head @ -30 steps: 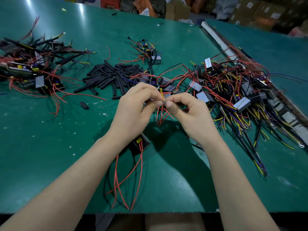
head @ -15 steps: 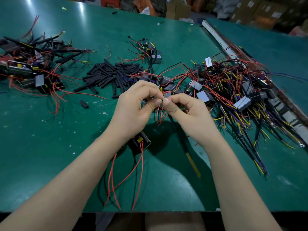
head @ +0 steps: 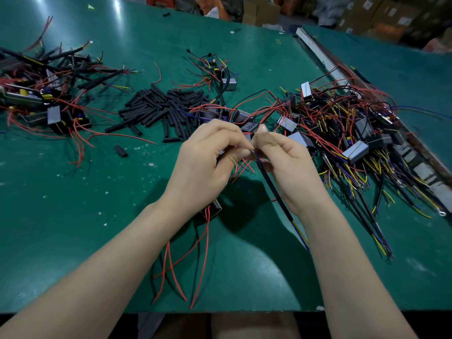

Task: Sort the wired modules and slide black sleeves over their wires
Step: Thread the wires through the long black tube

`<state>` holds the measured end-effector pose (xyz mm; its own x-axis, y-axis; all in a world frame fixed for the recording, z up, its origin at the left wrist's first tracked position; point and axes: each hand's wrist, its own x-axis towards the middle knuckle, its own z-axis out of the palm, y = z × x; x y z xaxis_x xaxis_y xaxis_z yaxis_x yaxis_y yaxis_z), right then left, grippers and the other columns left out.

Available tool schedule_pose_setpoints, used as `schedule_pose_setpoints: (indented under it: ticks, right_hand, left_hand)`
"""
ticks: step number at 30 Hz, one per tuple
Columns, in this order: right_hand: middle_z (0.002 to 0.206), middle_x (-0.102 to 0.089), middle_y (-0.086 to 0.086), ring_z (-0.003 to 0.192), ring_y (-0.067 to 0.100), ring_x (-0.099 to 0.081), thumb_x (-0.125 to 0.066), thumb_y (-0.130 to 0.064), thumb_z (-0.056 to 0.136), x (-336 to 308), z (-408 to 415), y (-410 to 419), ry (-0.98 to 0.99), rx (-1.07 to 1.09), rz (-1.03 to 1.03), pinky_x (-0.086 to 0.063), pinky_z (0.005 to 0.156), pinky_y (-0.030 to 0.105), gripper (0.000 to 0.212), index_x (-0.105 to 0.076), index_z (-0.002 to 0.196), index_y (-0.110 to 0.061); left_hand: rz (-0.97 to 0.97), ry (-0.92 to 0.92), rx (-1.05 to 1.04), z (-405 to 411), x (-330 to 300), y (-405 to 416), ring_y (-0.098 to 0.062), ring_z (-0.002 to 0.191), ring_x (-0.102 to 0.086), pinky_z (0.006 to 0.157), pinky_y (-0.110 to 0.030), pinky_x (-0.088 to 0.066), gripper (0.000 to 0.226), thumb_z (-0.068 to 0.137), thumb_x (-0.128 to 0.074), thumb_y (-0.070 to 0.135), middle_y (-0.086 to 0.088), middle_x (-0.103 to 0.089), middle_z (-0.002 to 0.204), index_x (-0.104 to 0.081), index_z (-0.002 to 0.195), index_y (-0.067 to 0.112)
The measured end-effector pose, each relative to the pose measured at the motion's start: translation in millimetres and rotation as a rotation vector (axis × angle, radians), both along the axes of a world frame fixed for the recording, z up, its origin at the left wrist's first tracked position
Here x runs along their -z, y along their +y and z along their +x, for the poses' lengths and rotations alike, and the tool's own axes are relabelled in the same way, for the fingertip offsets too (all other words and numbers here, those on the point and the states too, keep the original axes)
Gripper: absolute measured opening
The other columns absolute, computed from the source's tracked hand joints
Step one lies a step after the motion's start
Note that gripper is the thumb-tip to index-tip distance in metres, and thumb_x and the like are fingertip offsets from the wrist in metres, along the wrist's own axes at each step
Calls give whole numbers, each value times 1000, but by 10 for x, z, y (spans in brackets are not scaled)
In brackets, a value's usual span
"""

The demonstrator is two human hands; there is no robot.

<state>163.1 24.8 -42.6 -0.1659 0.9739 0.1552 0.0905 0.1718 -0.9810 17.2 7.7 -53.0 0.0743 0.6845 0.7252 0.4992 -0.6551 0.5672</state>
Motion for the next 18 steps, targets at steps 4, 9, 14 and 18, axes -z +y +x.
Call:
schedule_pose_setpoints:
  ticks: [4, 9, 14, 18]
  right_hand:
    - [71, -64, -14, 70, -3, -55, -54, -26, 97, -15, 18, -10, -89, 102, 150, -42, 69, 9, 23, -68, 79, -25]
    - [86, -62, 0, 84, 12, -57, -62, -16, 92, 44, -11, -28, -382, 254, 628, -44, 78, 24, 11, -71, 91, -9]
    - [93, -65, 7, 93, 27, -59, -64, -16, 91, 108, -87, -56, -415, 274, 613, -47, 84, 42, 13, -73, 98, -10]
    - [92, -65, 5, 93, 23, -59, -64, -15, 91, 123, -126, -74, -379, 300, 604, -48, 83, 37, 12, -73, 97, -9]
  left_hand:
    - [-72, -65, -85, -52, 9, 49, -4, 81, -52, 79, -15, -41, 7, 85, -63, 3, -1, -57, 92, -69, 89, 5]
    - [-92, -95, -171, -82, 36, 85, -1, 82, -49, 79, -9, -38, 7, 87, -63, 4, 0, -58, 92, -68, 91, 6]
    - [-81, -83, -165, -61, 46, 72, -1, 82, -48, 79, -8, -37, 6, 86, -64, 4, -2, -59, 92, -68, 91, 4]
    - [-67, -77, -166, -48, 55, 62, -5, 82, -50, 78, -11, -40, 7, 86, -65, 4, -5, -59, 92, -69, 91, 4]
